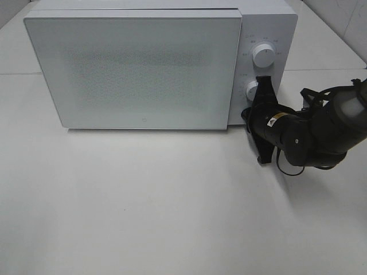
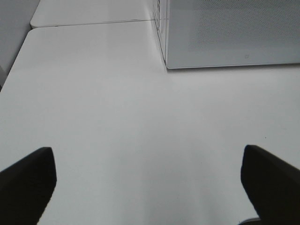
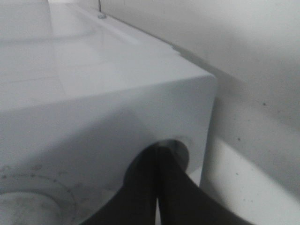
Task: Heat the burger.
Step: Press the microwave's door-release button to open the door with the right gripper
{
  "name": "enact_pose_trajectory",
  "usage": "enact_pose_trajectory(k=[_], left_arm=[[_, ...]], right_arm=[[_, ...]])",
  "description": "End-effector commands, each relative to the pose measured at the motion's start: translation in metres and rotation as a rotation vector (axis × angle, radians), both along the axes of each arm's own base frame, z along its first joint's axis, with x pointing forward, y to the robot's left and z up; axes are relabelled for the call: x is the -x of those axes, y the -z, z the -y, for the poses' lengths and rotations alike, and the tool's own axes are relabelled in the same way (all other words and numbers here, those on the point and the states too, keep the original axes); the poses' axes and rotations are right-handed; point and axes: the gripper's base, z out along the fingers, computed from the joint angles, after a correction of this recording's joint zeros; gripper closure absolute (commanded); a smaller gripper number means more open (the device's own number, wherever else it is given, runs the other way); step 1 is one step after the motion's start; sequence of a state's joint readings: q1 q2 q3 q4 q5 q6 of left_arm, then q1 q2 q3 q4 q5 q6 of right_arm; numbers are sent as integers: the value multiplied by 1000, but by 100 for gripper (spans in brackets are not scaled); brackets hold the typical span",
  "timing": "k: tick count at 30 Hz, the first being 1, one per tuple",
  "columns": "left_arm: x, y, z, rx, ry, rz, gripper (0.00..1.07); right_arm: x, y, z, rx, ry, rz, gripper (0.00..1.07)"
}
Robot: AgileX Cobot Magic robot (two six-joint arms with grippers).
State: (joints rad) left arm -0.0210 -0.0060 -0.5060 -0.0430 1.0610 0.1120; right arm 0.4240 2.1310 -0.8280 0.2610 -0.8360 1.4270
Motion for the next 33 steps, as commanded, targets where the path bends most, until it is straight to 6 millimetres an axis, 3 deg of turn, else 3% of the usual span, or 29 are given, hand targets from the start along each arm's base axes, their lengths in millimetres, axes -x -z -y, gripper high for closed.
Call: enact_pose_trajectory(k=[1,18,33], left_arm=[[2,-1,0,10,1,30,2],[2,-1,0,10,1,30,2],[2,-1,0,10,1,30,2]], right_arm=[[-32,-45,-3,-60,34,317,107],[-28,-44,-8,-53,-1,236,107],[2,-27,-3,-40,-9,135,107]])
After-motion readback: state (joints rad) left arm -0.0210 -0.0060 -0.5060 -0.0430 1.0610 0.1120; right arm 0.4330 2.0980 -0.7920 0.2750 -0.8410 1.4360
